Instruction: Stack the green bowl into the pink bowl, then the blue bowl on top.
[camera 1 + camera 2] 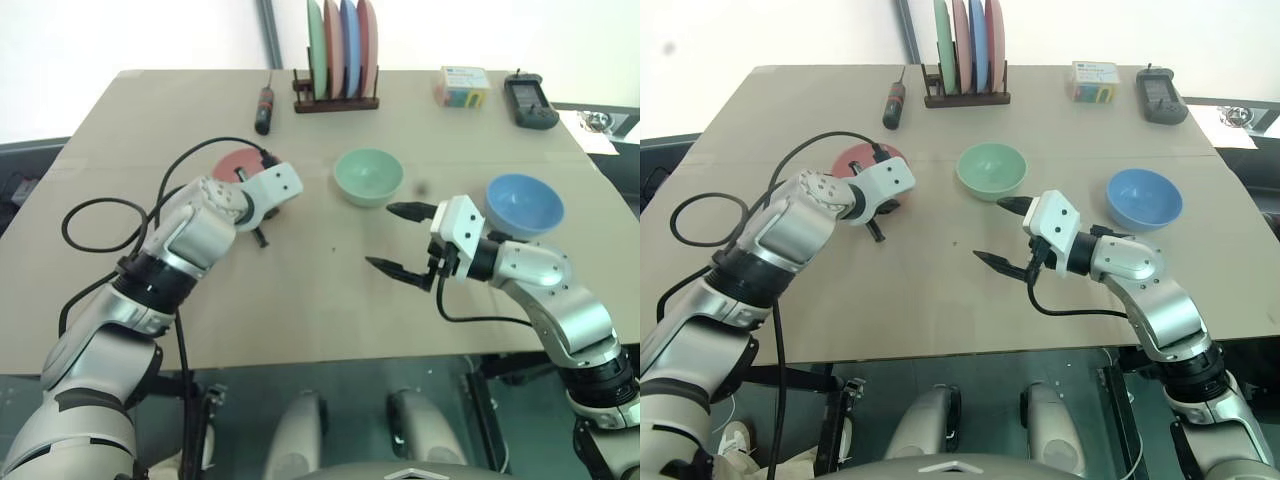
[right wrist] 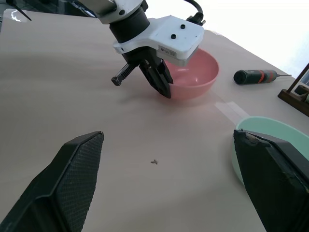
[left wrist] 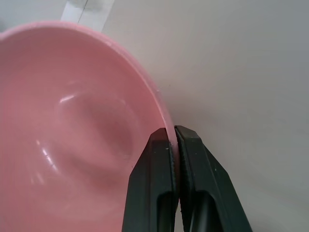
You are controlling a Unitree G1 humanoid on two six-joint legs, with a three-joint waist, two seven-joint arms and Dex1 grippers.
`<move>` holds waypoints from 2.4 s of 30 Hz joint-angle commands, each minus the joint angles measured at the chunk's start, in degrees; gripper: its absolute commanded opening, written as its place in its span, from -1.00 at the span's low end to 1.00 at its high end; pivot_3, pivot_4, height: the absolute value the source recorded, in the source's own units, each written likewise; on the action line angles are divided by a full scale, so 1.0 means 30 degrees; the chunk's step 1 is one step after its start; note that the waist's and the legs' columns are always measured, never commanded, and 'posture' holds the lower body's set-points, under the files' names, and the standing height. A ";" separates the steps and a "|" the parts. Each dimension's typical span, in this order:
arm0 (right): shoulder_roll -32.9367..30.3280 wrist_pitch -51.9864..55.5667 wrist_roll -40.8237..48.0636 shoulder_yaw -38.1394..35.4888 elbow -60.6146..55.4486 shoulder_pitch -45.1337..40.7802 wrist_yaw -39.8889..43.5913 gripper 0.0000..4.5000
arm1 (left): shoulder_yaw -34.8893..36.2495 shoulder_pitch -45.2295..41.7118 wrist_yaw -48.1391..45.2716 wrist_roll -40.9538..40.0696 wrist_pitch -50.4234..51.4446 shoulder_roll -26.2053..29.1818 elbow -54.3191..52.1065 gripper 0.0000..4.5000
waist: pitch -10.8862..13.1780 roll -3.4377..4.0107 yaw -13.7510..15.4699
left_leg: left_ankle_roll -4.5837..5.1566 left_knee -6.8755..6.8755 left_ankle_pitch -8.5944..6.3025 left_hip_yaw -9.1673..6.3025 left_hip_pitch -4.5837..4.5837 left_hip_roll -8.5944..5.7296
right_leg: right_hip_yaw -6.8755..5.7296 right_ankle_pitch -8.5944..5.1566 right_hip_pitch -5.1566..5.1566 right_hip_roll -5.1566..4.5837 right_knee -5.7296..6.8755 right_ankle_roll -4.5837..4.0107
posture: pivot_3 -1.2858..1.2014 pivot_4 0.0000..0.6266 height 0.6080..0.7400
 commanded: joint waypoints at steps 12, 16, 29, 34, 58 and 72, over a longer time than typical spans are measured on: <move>-0.1264 0.0287 -0.0009 -0.2190 -0.1482 0.1670 -0.0953 1.00 | 0.2309 0.4830 -0.7683 -0.4119 -0.7698 0.1651 -0.6890 -0.98 | -0.0001 0.0004 0.0096 | 0.0005 0.0047 0.0003 0.0029 0.0022 0.0005 | 0.0025 -0.0069 0.0004 -0.0003 0.0039 -0.0030 | 0.03 -0.52 1.00; -0.1714 0.0403 0.0089 -0.2612 -0.1939 0.2517 -0.0832 1.00 | 0.1872 0.4308 -0.7527 -0.3164 -0.7896 0.0862 -0.5972 -0.32 | -0.0002 0.0003 0.0089 | 0.0004 0.0063 0.0003 0.0035 0.0047 0.0003 | 0.0033 -0.0086 0.0039 -0.0004 0.0038 0.0000 | 0.03 -0.52 1.00; -0.3456 0.0344 0.1742 -0.6538 -0.3566 0.7144 -0.0051 1.00 | 0.7613 0.6499 -0.6150 -0.6091 -0.9814 -0.0412 -0.6118 0.99 | -0.0003 0.0002 -0.0074 | 0.0005 0.0037 0.0001 0.0027 0.0044 0.0010 | 0.0032 -0.0020 0.0030 -0.0002 0.0033 0.0020 | 0.03 -0.52 1.00; -0.3329 -0.0843 -0.0993 -0.4086 0.0063 0.3432 -0.0416 1.00 | 1.1776 0.9028 -0.6013 -0.9214 -0.9083 -0.0444 -0.6275 0.99 | -0.0006 0.0005 -0.0287 | 0.0005 0.0045 0.0003 0.0074 0.0097 0.0030 | 0.0058 -0.0041 0.0034 0.0006 0.0051 0.0023 | 0.03 -0.52 1.00; 0.4364 -1.7324 -1.4120 0.5657 3.0734 -1.5609 -0.2675 -0.26 | 2.0170 1.8149 -0.3128 -1.6397 -0.7012 -0.1342 -1.1522 1.00 | 0.0010 0.0001 -0.0276 | -0.0010 -0.0054 0.0004 0.0043 0.0057 -0.0010 | 0.0029 0.0005 -0.0031 -0.0047 0.0057 -0.0036 | 0.03 -0.52 1.00; 0.2490 -1.4404 -0.8225 0.2042 2.2220 -1.3589 0.5226 -0.96 | 2.0402 1.8635 -0.7481 -1.7830 -0.9721 -0.1655 -0.8738 1.00 | 0.0037 0.0044 -0.0622 | -0.0013 -0.0055 0.0006 0.0042 0.0058 0.0001 | 0.0029 0.0008 -0.0029 -0.0035 0.0060 -0.0028 | 0.03 -0.52 1.00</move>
